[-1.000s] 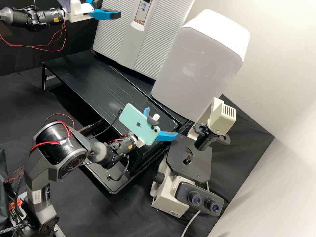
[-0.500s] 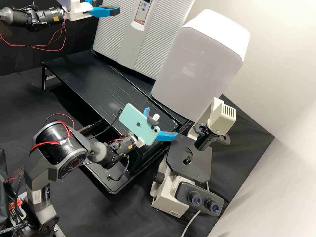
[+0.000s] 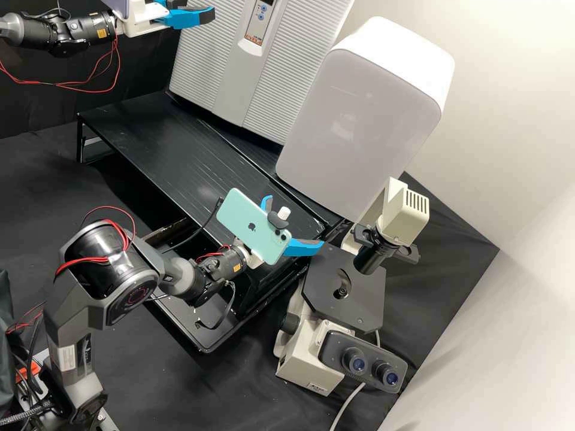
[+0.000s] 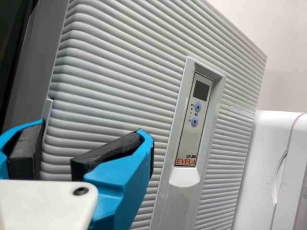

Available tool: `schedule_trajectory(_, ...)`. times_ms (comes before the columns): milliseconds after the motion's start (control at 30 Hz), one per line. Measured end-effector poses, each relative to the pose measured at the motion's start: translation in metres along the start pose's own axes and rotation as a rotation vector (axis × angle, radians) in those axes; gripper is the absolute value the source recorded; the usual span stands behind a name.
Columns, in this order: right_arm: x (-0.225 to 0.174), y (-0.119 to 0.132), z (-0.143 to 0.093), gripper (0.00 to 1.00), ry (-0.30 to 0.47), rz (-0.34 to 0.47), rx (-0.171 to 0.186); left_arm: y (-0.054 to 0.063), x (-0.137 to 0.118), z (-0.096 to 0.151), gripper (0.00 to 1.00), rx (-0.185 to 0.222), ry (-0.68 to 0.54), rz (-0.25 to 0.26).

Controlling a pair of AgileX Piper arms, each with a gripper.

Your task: Open the incubator door

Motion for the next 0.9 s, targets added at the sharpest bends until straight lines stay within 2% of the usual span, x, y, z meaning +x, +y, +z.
schedule_trajectory(167, 0.000, 0.000, 0.000, 1.00, 0.000, 0.000, 0.000, 0.001, 0.000, -0.001, 0.00, -0.034, 0.007, 0.008)
schedule_trajectory(567, 0.000, 0.000, 0.000, 1.00, 0.000, 0.000, 0.000, 0.002, -0.003, -0.001, 0.00, -0.044, 0.027, 0.004)
schedule_trajectory(900, 0.000, 0.000, 0.000, 1.00, 0.000, 0.000, 0.000, 0.000, -0.018, 0.017, 0.00, -0.089, 0.017, -0.001)
